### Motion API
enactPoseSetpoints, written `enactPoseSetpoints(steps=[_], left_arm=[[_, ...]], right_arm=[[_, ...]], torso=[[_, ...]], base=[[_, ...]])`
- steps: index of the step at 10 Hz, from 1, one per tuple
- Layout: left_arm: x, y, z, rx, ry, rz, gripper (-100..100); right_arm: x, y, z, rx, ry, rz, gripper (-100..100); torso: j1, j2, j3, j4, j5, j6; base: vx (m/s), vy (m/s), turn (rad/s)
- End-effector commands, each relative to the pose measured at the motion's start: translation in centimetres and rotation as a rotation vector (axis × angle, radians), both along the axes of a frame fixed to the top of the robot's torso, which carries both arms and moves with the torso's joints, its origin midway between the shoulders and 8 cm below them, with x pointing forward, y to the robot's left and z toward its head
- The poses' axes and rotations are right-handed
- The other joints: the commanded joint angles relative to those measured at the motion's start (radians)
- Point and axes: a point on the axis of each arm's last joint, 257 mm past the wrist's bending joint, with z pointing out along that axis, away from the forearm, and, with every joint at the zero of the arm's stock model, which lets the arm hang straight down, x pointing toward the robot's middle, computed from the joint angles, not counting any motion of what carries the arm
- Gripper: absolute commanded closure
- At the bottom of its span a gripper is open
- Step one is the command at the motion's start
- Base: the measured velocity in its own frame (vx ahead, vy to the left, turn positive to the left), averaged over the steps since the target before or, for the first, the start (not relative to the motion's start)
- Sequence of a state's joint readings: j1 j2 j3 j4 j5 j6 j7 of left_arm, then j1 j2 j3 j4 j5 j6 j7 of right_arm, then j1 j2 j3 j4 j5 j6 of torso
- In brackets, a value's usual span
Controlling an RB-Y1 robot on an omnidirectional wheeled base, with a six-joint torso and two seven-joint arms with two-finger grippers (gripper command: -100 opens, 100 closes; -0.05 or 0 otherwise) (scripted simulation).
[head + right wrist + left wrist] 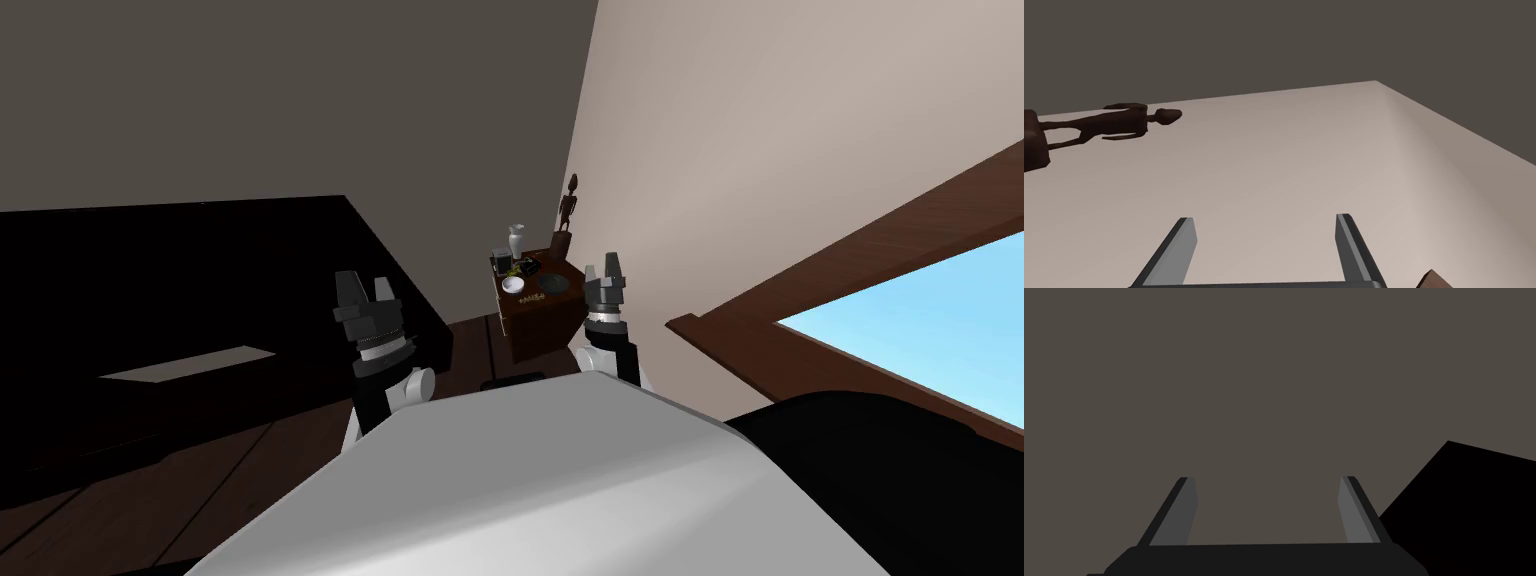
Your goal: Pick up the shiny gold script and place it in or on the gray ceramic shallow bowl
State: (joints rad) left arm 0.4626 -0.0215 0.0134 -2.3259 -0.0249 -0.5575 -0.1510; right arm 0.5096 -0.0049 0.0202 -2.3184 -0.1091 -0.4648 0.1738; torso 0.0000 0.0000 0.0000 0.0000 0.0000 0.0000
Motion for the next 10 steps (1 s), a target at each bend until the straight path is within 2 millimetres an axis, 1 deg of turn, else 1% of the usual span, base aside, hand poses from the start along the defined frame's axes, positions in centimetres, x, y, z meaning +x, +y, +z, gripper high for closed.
enactPoseSetpoints(steps=[1,3,6,8,9,10], left_arm=[[0.0,0.0,0.0,0.000,0.000,0.000,0],[0.0,0.0,0.0,0.000,0.000,0.000,0],[0.0,0.0,0.0,0.000,0.000,0.000,0],[0.0,0.0,0.0,0.000,0.000,0.000,0],[0.0,0.0,0.0,0.000,0.000,0.000,0],[0.0,0.0,0.0,0.000,0.000,0.000,0]], right_arm=[[-0.1,0.5,0.2,-0.040,-0.006,0.013,-100],[-0.2,1.5,0.6,-0.109,-0.020,0.034,-100],[-0.4,3.5,0.8,-0.231,-0.053,0.073,-100],[-0.5,5.0,0.6,-0.319,-0.074,0.105,-100],[-0.5,5.1,0.5,-0.327,-0.073,0.109,-100],[-0.5,6.0,0.2,-0.375,-0.080,0.129,-100]], torso=[[0.000,0.000,0.000,0.000,0.000,0.000],[-0.002,0.006,0.003,0.001,0.000,0.000],[-0.002,0.011,0.007,0.003,-0.001,0.000],[-0.002,0.013,0.007,0.003,0.000,0.000],[-0.002,0.014,0.008,0.003,0.000,0.000],[-0.003,0.010,0.006,0.003,-0.001,0.000]], base=[[-0.044,-0.006,0.023],[-0.125,-0.019,0.049],[-0.180,-0.024,0.085],[-0.196,-0.019,0.131],[-0.140,-0.029,0.041],[-0.086,-0.032,0.106]])
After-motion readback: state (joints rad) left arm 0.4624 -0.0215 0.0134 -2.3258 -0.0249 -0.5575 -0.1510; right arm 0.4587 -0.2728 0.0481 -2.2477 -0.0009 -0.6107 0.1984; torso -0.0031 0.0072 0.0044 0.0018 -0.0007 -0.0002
